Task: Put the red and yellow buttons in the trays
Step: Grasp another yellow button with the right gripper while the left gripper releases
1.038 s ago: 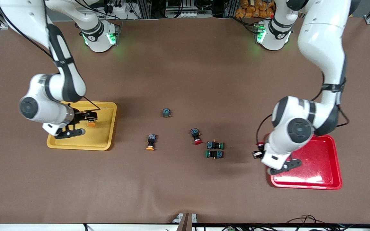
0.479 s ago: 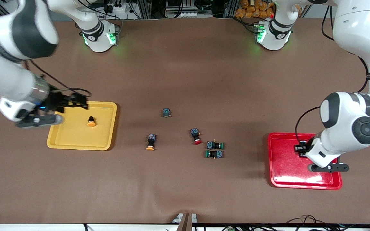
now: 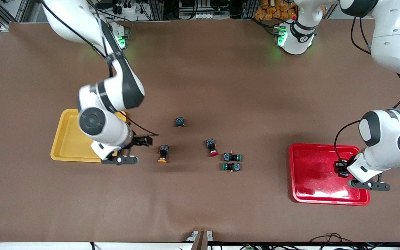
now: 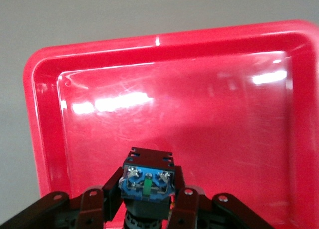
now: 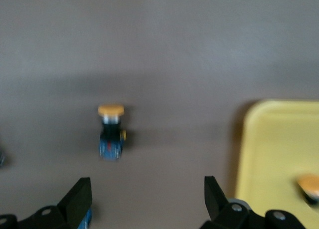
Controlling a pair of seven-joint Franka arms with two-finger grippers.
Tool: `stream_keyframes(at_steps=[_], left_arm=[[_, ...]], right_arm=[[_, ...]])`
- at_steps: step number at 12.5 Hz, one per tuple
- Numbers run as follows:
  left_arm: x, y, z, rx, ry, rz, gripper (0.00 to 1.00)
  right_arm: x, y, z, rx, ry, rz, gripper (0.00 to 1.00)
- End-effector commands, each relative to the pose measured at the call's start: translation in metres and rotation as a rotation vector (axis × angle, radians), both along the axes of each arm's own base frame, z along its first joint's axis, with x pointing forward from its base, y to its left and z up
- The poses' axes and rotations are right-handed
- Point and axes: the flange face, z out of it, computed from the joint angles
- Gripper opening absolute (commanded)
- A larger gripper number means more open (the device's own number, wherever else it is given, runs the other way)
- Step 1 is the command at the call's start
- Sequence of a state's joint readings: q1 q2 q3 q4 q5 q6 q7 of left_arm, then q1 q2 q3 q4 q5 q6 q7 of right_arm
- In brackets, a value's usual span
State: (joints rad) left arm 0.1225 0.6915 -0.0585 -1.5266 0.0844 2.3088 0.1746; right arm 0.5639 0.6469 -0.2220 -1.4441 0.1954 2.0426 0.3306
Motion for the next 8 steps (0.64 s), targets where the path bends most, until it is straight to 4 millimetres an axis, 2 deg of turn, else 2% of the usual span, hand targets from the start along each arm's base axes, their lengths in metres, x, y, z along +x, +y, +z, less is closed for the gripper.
stream_keyframes(at_steps=[1, 3, 4, 6, 7, 8], left_arm=[[-0.013, 0.001, -0.029, -0.009, -0.037, -0.018, 0.0], [-0.016, 0.007, -0.051, -0.013, -0.056, -0.01, 0.0], [-0.016, 0.007, -0.056, -0.014, -0.06, -0.01, 0.06], [-0.017, 0.006, -0.065, -0.015, -0.051, -0.011, 0.12], [-0.016, 0.005, -0.065, -0.016, -0.051, -0.011, 0.79], [-0.016, 0.005, -0.064, -0.015, -0.055, -0.014, 1.0]], right_arm=[[0.015, 0.02, -0.04, 0.004, -0.066, -0.049, 1.0], [0.01, 0.04, -0.073, -0.003, -0.089, -0.053, 1.0], [0.005, 0.046, -0.085, -0.012, -0.078, -0.062, 1.0], [0.0, 0.051, -0.101, -0.024, -0.061, -0.052, 1.0], [0.0, 0.052, -0.101, -0.023, -0.06, -0.052, 1.0], [-0.003, 0.055, -0.104, -0.025, -0.056, -0.047, 1.0]])
